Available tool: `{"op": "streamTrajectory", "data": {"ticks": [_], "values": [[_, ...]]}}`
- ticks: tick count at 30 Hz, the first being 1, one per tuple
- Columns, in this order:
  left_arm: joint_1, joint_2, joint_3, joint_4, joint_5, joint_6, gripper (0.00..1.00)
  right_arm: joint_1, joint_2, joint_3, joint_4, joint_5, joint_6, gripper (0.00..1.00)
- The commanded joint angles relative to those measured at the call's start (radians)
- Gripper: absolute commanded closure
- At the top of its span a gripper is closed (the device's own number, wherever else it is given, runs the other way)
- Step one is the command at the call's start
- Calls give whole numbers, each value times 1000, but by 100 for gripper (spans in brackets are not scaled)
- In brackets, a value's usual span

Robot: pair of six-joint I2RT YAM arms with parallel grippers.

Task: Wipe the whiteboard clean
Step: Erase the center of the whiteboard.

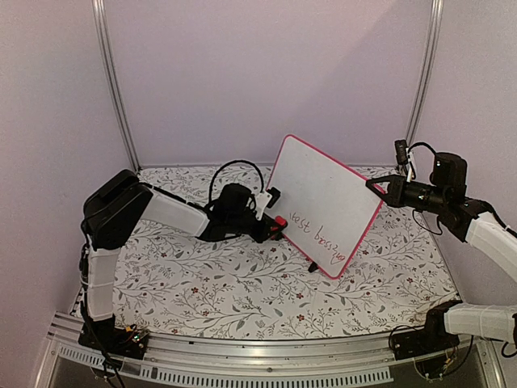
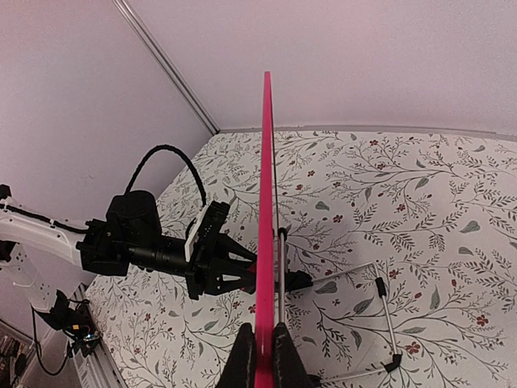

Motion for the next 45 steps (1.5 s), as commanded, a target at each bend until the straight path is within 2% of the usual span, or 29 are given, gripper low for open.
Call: {"op": "streamTrajectory", "data": {"ticks": [1,10,31,38,45], "values": [[2,26,-17,-17,9,-6,100,26,12,-33,-88,-110,-42,100],[-23,-35,35,9,57,47,100,26,12,-33,-87,-110,-40,100],[-24,-45,171,-30,73,63,100,26,8,-36,-86,-110,-40,100],[-26,-58,177,-41,61,65,100,26,8,-36,-87,-109,-38,100],[-50,-35,106,-39,-11,58,100,26,5,-38,-86,-111,-39,100]]}}
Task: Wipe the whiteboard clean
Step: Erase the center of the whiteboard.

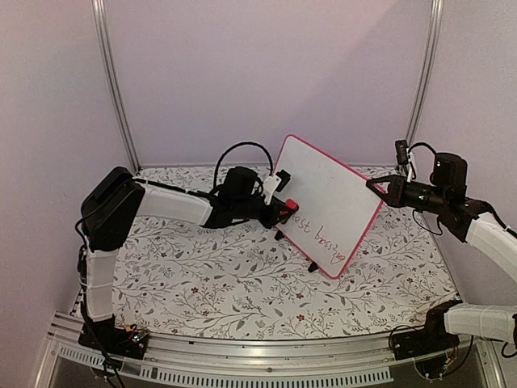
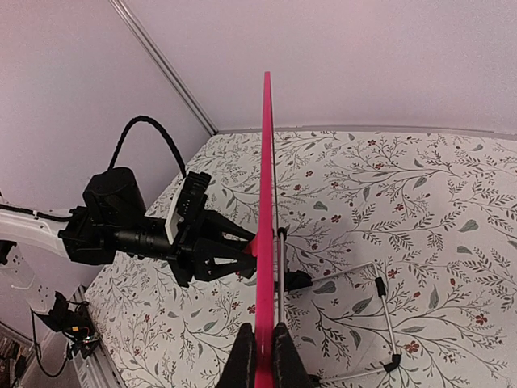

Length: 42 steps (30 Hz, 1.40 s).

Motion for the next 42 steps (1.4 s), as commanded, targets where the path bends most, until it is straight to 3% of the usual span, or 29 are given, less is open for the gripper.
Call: {"op": "streamTrajectory", "data": {"ticks": [1,24,42], "values": [[-39,-10,-51,42,-54,5,100,27,7,-36,-86,-116,-43,100],[-39,54,-148,50,-100,-20,100,26,18,-27,-89,-121,-45,100],[-62,-34,-30,35,-53,16,100,26,16,-29,-88,-120,-46,100]]}}
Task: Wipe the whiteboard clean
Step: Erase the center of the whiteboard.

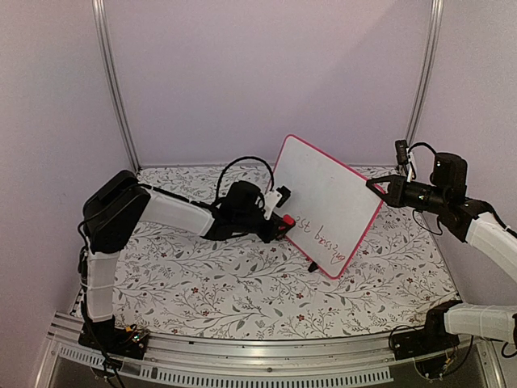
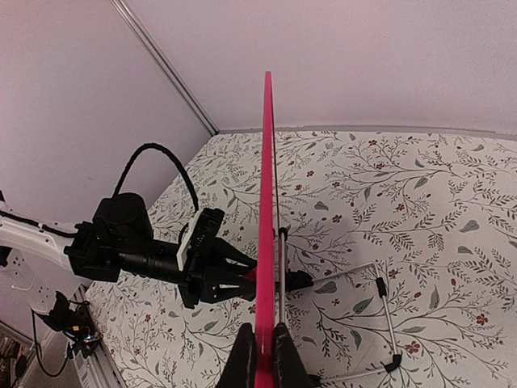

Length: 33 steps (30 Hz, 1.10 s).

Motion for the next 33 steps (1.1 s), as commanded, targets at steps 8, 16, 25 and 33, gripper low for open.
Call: {"op": "streamTrajectory", "data": {"ticks": [8,16,25,33], "values": [[-24,-37,110,-10,9,35,100,26,11,-30,-88,-115,-46,100],[-25,-39,140,-24,2,48,100,26,10,-31,-88,-114,-45,100],[-27,-50,138,-22,6,46,100,27,8,-34,-89,-112,-45,100],[-28,-74,106,15,8,41,100,26,10,-33,-87,-112,-43,100]]}}
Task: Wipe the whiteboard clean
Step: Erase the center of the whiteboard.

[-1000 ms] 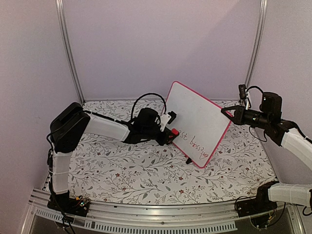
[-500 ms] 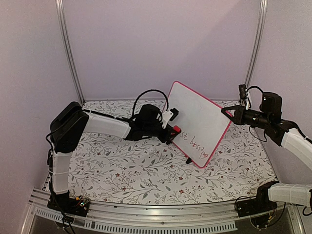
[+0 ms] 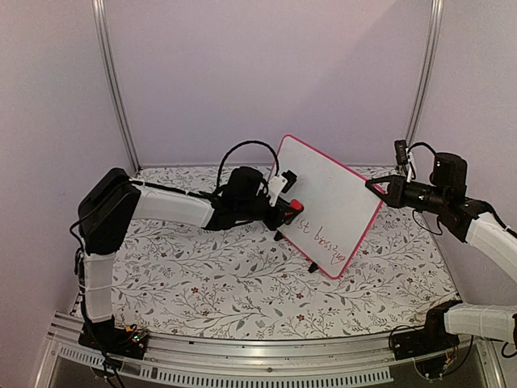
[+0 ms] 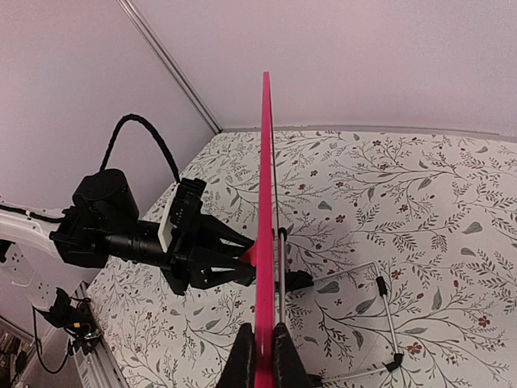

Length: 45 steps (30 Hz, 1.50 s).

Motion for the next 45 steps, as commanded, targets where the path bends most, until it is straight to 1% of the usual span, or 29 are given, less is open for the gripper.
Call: {"op": "streamTrajectory", "data": {"ticks": [1,13,22,31,40,45], "values": [[-18,-36,11,66,-2,6,100,26,10,-33,-87,-107,-39,100],[-21,84,-74,48,-34,-40,100,26,13,-33,-86,-107,-39,100],[-21,125,-75,37,-37,-48,100,25,8,-34,-90,-105,-38,100],[-22,115,-155,65,-29,-62,100,26,9,-34,-89,-106,-37,100],[-23,89,-134,78,-4,-55,100,26,7,-36,-88,-105,-36,100],[-49,50,-126,84,-10,-33,100,25,6,-36,-90,-105,-35,100]]}}
